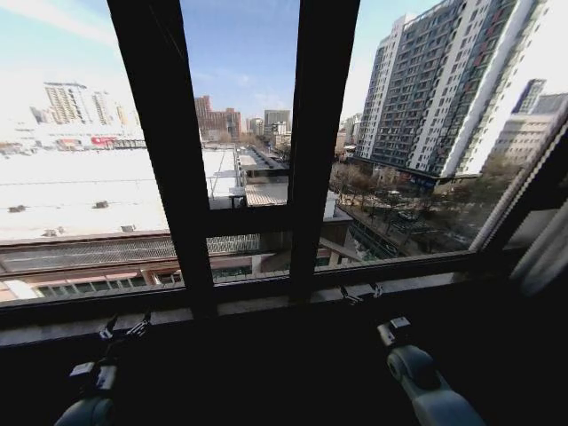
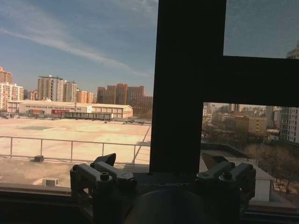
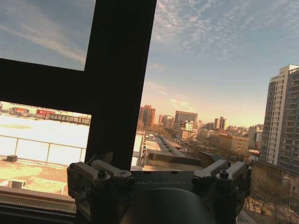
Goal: Open the curtains by pulling them apart, changing their state from closed to fully open.
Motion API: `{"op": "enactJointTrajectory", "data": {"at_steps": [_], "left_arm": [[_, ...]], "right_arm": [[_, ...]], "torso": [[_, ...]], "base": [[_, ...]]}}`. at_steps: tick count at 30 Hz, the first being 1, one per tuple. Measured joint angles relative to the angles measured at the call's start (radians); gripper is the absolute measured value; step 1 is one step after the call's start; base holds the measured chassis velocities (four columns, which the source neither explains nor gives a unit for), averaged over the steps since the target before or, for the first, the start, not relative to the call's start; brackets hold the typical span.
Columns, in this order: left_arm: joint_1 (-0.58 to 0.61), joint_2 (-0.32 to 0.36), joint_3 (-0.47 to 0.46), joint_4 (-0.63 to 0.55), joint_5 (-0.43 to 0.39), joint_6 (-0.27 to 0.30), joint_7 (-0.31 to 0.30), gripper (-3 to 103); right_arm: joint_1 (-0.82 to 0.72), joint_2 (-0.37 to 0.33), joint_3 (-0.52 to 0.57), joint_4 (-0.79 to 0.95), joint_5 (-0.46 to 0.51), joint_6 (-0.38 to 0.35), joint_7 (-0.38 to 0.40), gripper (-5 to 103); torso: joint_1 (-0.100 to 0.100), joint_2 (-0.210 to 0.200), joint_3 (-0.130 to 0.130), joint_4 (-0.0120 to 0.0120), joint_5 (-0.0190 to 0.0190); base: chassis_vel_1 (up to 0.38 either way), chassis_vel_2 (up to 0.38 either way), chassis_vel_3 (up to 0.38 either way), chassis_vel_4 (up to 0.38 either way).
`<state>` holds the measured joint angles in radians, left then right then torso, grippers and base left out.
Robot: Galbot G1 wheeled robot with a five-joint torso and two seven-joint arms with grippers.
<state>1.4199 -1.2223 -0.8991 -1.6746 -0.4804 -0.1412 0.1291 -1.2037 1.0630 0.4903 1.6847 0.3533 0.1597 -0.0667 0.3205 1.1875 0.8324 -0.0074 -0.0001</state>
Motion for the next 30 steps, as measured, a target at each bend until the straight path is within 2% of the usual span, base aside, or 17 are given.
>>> {"op": "enactJointTrajectory", "data": {"at_steps": [13,19,22,24,30], "left_arm": [[0.000,0.000,0.000,0.000,0.000,0.000,0.000,100],[0.000,0.000,0.000,0.000,0.000,0.000,0.001,100],[0.000,0.000,0.000,0.000,0.000,0.000,0.000,100],[0.000,0.000,0.000,0.000,0.000,0.000,-0.001,100],[0.000,0.000,0.000,0.000,0.000,0.000,-0.001,100]], "right_arm": [[0.000,0.000,0.000,0.000,0.000,0.000,0.000,100],[0.000,0.000,0.000,0.000,0.000,0.000,0.000,100],[0.000,0.000,0.000,0.000,0.000,0.000,0.000,100],[0.000,0.000,0.000,0.000,0.000,0.000,0.000,100],[0.000,0.000,0.000,0.000,0.000,0.000,0.000,100]], "torso": [[0.000,0.000,0.000,-0.0006,0.0007],[0.000,0.000,0.000,-0.0001,0.0004],[0.000,0.000,0.000,0.0006,-0.0014],[0.000,0.000,0.000,0.0006,-0.0001],[0.000,0.000,0.000,-0.0002,0.0004]], "base": [[-0.305,-0.319,0.320,0.323],[-0.042,-0.075,0.070,0.066],[0.019,0.013,-0.015,-0.011],[0.059,0.050,-0.039,-0.050],[0.007,0.003,-0.004,-0.016]]}}
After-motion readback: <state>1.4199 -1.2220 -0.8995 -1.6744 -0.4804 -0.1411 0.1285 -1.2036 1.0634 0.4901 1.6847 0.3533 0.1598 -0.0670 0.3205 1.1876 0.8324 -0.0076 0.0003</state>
